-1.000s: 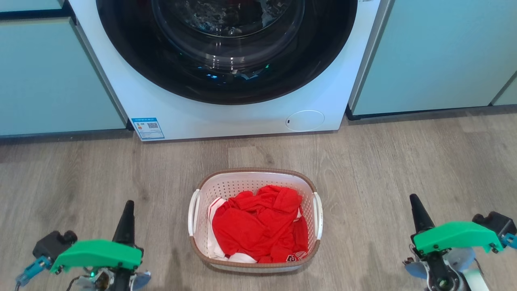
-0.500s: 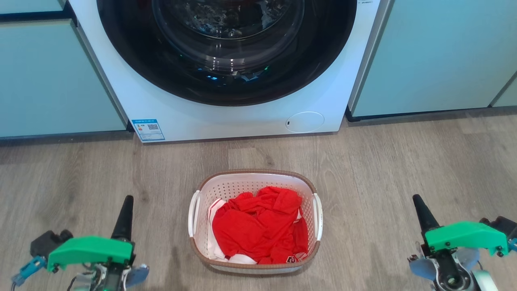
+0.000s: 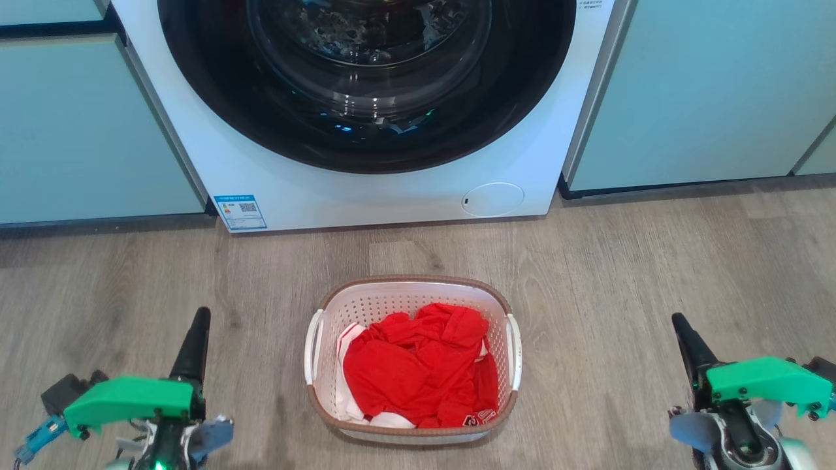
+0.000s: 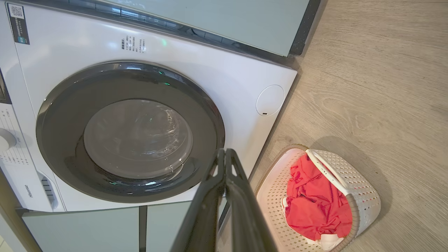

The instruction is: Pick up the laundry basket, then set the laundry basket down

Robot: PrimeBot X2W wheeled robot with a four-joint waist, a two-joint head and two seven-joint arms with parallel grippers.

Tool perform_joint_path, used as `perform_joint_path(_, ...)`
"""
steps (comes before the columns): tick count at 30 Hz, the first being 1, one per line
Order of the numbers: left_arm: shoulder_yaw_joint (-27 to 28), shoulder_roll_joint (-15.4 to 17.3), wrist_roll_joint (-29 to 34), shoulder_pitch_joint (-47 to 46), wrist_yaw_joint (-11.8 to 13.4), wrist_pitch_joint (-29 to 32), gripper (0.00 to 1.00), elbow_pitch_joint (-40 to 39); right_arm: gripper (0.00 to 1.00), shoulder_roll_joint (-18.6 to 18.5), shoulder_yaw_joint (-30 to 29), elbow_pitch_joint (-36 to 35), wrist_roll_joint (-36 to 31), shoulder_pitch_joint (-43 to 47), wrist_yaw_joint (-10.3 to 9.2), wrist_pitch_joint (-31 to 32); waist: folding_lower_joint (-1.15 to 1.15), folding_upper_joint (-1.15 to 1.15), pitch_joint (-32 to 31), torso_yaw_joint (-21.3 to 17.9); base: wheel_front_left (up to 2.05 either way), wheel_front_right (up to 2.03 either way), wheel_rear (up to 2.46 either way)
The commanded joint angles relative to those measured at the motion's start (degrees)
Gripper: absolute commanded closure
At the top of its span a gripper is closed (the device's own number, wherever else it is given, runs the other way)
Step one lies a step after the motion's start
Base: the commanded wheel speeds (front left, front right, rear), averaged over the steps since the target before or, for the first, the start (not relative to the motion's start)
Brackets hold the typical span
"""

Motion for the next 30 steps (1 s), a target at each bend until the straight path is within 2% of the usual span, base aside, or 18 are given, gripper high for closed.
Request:
perform_joint_path(1,2.27,0.75,-2.07,-3.63,-0.7,0.56,1.0,-1.59,1.0,-0.65,0.3,-2.29,2.1,-3.31,0.29,0.58,0.0,0.0,-0.05,0.0,0.0,0.0,0.0)
perform_joint_path(20,4.28,0.65,-13.91,-5.23,-2.11,3.63,1.0,-1.03,1.0,-0.52,-1.88,-2.46,13.09,-3.64,0.34,3.6,0.0,0.0,-0.47,-0.01,0.0,0.0,0.0)
perform_joint_path(30,4.45,0.53,-13.76,-5.25,-2.11,3.77,1.0,-1.02,1.0,-0.36,-2.1,-2.45,12.9,-3.66,0.34,3.78,0.0,0.0,-0.47,-0.01,0.0,0.0,0.0)
